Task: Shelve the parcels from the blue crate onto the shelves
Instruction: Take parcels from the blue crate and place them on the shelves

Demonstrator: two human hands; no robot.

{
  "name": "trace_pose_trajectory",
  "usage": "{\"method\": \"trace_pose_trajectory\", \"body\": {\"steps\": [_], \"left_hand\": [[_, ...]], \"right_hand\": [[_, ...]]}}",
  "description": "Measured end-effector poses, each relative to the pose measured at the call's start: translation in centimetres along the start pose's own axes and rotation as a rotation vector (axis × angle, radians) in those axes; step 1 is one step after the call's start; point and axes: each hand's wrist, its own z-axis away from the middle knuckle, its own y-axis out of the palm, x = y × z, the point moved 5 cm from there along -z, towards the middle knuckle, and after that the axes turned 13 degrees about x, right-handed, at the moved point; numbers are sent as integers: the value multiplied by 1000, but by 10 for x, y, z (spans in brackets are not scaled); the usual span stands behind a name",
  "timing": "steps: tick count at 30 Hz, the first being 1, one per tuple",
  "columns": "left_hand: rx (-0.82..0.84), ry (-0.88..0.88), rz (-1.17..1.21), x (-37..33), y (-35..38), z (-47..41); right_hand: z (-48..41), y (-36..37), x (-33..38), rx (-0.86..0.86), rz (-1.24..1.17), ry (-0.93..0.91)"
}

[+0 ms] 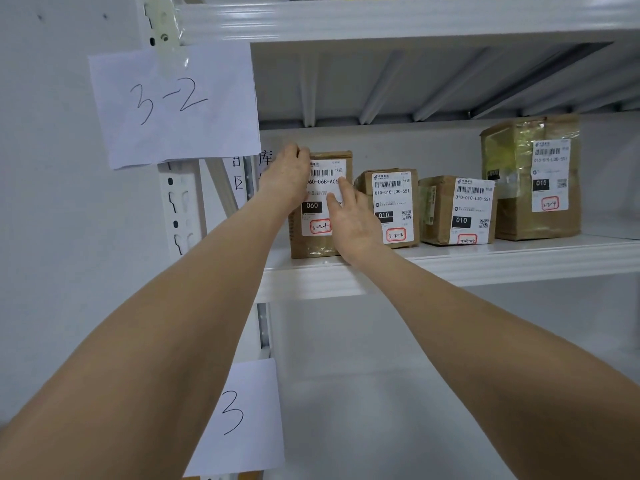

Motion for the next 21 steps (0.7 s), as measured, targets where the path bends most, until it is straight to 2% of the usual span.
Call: {"method": "trace_pose_trajectory", "body": {"steps": [8, 16, 21], "left_hand": [[19, 11, -77, -1, -1, 8], [-68, 60, -131, -12, -3, 30], [-39, 44, -108, -31, 5, 54]], "right_hand": [[7, -3, -1, 7, 29, 6], [18, -9, -3, -57, 30, 21], [46, -12, -17, -126, 18, -7]]}}
